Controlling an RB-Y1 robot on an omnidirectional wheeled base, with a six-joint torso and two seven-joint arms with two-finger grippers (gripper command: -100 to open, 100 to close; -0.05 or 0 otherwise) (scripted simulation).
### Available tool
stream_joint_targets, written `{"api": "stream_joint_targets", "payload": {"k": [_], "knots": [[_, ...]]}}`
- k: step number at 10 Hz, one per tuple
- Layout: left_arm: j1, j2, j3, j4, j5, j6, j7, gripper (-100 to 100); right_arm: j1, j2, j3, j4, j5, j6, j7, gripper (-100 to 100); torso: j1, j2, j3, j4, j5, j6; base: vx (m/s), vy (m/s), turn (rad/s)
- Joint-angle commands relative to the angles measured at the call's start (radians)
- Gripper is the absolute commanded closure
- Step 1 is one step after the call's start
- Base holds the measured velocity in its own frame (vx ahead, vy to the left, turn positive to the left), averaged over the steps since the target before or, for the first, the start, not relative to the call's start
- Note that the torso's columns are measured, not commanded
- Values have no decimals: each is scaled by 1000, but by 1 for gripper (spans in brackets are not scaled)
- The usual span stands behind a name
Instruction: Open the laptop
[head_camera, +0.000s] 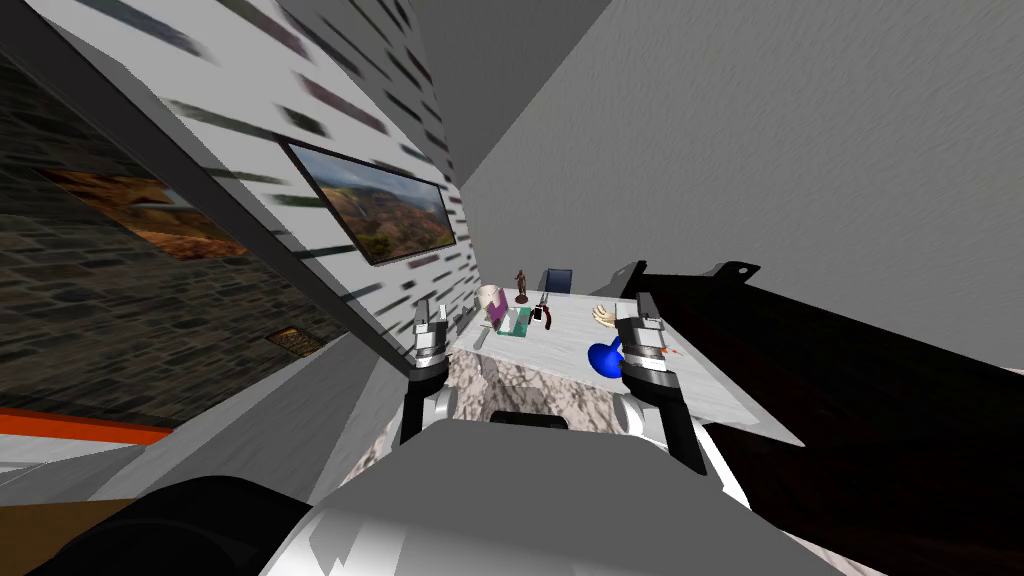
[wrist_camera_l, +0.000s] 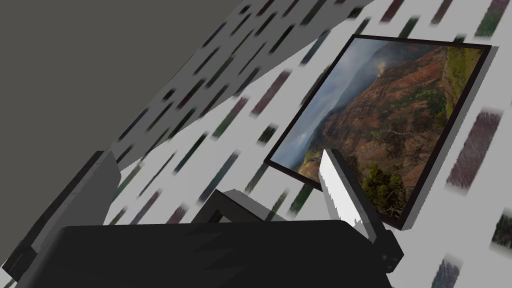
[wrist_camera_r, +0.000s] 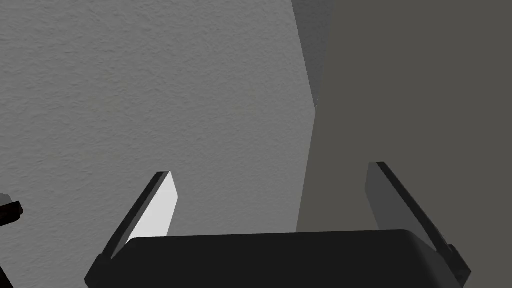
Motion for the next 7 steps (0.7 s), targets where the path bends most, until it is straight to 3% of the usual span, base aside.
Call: {"api": "stream_joint_targets", "payload": {"k": [1,7], "knots": [[0,0,0,0,0,0,0,0,0,0,0,0,0,0,0,0,0,40,-82,41,0,0,0,0,0],[0,0,0,0,0,0,0,0,0,0,0,0,0,0,0,0,0,470,-939,470,0,0,0,0,0]]}}
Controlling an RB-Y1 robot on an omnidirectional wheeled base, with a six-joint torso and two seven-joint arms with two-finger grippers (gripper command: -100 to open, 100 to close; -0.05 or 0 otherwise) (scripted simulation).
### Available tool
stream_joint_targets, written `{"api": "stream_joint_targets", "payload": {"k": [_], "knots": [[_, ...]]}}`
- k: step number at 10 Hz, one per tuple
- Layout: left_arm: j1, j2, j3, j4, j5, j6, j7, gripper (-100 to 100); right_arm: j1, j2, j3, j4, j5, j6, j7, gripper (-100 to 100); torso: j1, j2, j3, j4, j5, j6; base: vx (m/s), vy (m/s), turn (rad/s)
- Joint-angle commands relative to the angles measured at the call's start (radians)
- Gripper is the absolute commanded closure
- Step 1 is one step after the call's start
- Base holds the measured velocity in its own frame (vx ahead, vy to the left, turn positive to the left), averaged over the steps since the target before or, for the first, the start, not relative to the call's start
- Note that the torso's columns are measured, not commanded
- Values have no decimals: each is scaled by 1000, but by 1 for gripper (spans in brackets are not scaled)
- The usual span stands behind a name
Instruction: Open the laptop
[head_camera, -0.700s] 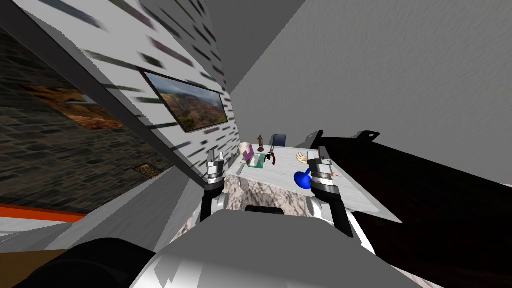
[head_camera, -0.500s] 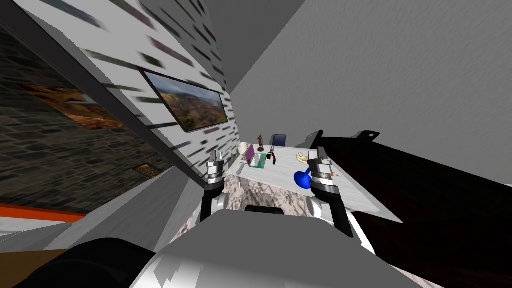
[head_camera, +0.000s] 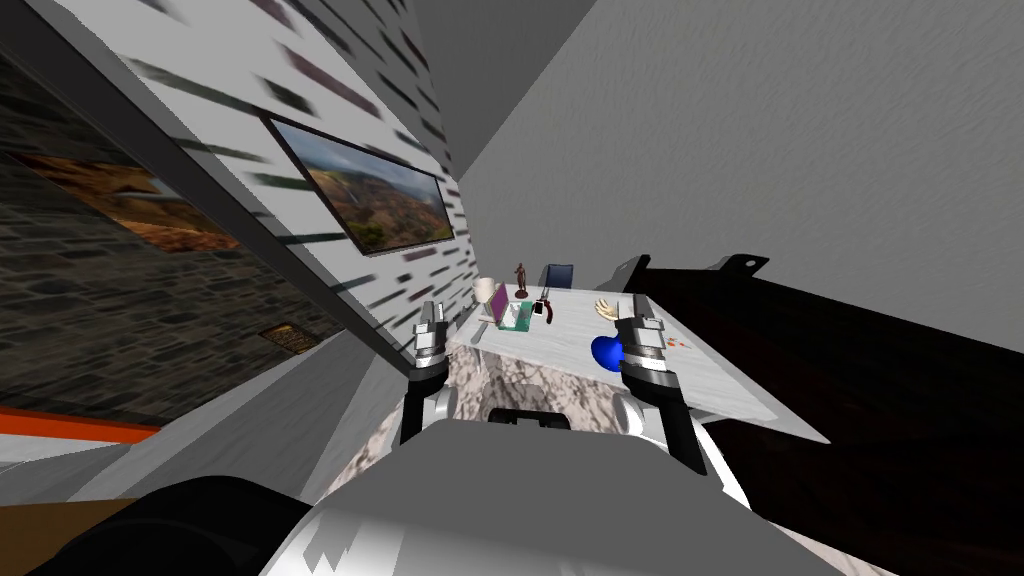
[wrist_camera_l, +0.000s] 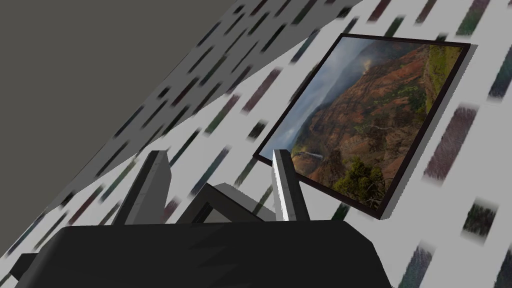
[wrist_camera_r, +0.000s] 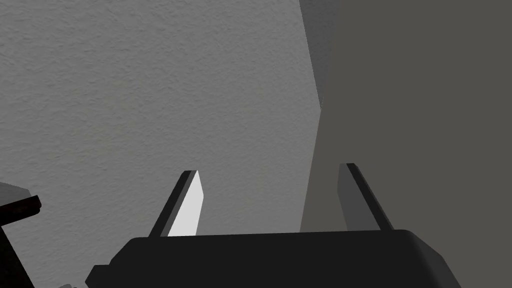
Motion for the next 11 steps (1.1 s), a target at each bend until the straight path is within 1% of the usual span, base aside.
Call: {"api": "stream_joint_targets", "payload": {"k": [1,2,3,4,5,8,9,10,11], "knots": [[0,0,0,0,0,0,0,0,0,0,0,0,0,0,0,0,0,74,-148,74,0,0,0,0,0],[0,0,0,0,0,0,0,0,0,0,0,0,0,0,0,0,0,148,-295,148,0,0,0,0,0],[-2,32,1,3,-2,5,-1,-100,0,0,0,0,0,0,0,0,0,221,-443,221,0,0,8,0,-20],[-5,55,2,6,-3,10,-1,-100,0,0,0,0,0,0,0,0,0,255,-512,254,0,0,7,2,-24],[-8,77,3,11,-5,17,-2,-100,0,0,0,0,0,0,0,0,0,264,-531,264,0,0,5,3,-37],[-21,132,9,29,-15,48,-6,-100,0,0,0,1,0,0,0,0,0,268,-537,268,0,0,12,7,-50],[-33,156,14,46,-23,76,-9,-100,0,0,0,1,0,0,0,0,0,268,-537,268,0,0,26,10,-115],[-40,165,17,55,-28,91,-11,-100,0,0,0,1,0,0,0,0,0,267,-537,268,0,0,31,13,-115],[-54,178,24,75,-39,125,-15,-100,0,0,0,0,0,0,0,0,0,267,-537,268,0,0,38,14,-156]]}}
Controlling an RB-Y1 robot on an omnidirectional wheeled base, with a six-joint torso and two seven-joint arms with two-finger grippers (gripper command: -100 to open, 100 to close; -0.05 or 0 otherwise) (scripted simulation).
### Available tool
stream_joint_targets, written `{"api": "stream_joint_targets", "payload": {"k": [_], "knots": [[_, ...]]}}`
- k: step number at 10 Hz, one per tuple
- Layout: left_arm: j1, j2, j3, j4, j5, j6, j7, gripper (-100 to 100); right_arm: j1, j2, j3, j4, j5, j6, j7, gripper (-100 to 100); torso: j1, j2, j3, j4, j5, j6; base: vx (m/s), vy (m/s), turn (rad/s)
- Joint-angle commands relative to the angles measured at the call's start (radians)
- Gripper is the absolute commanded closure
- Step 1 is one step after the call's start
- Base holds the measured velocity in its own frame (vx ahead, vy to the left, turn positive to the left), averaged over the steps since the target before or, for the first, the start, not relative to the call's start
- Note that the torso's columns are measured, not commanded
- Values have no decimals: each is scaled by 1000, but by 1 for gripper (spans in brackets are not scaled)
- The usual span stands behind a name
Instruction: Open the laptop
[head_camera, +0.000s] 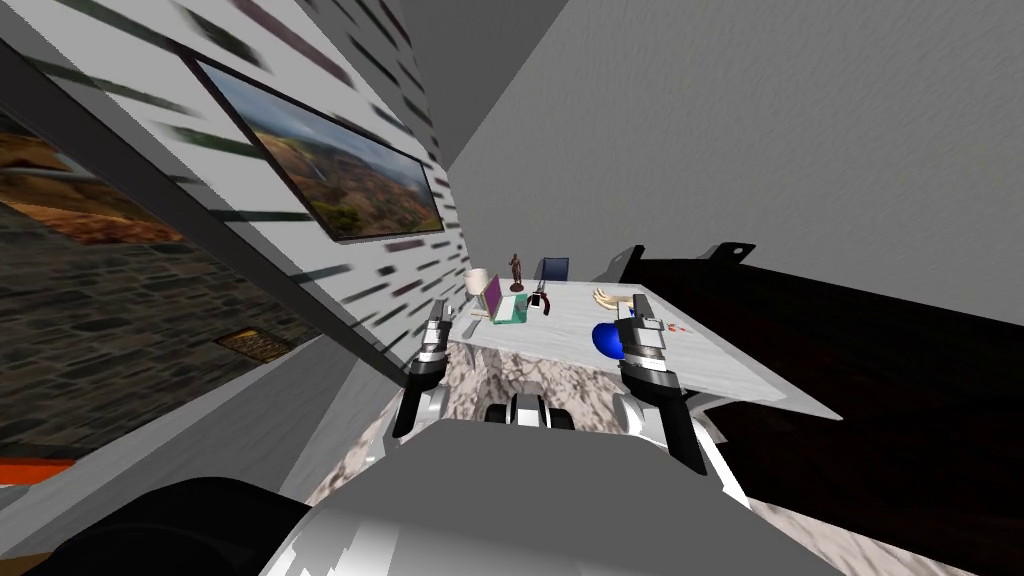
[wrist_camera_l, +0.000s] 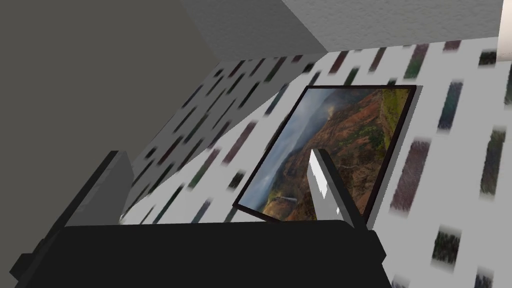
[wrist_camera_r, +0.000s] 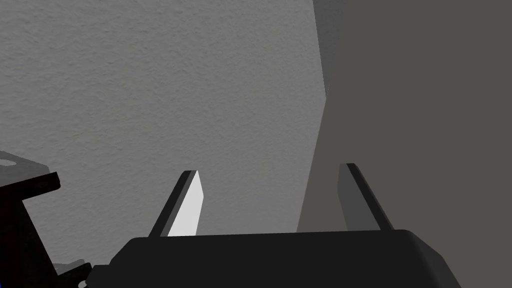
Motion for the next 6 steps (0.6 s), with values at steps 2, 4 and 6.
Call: {"api": "stream_joint_targets", "payload": {"k": [2,4,6], "knots": [[-34,28,14,53,-26,78,-11,-100,0,0,0,0,0,0,0,0,0,1,0,0,0,0,31,17,-105],[-51,33,21,76,-38,117,-16,-100,0,0,0,0,0,0,0,0,0,1,1,0,0,0,24,13,-93],[-68,37,29,100,-51,158,-21,-100,0,0,0,0,0,0,0,0,0,1,1,0,0,0,26,14,-116]]}}
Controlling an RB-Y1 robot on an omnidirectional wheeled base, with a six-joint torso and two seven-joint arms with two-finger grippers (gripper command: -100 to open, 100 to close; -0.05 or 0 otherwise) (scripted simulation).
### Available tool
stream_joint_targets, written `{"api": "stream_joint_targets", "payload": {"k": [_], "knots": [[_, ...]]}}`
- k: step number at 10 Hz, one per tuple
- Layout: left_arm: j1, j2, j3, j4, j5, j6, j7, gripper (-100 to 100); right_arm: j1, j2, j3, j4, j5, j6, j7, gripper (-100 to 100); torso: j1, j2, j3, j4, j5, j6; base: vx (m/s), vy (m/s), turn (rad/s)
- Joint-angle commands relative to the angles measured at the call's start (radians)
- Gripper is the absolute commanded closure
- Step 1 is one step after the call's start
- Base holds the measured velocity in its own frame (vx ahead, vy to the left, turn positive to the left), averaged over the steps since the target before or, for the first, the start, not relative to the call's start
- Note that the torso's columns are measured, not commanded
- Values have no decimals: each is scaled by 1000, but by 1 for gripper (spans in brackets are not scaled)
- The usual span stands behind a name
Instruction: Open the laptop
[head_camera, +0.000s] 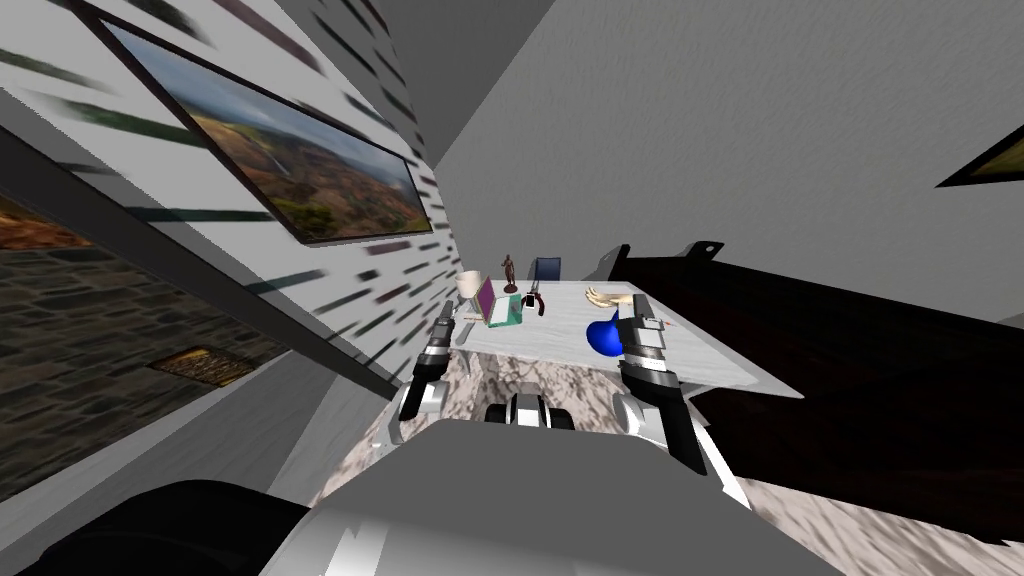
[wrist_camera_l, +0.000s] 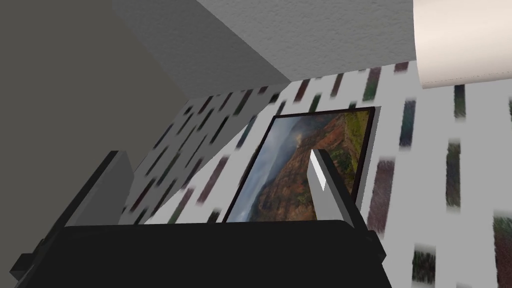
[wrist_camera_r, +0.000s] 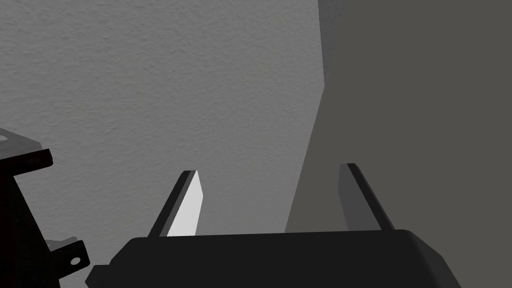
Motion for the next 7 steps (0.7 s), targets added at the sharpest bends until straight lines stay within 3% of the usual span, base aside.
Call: {"api": "stream_joint_targets", "payload": {"k": [1,7], "knots": [[-17,4,9,32,-17,51,-7,-100,0,0,0,0,0,0,0,0,0,0,0,0,0,0,31,17,-101],[-74,23,34,111,-57,182,-23,-100,0,0,0,0,0,0,0,0,0,0,0,0,0,0,29,18,-114]]}}
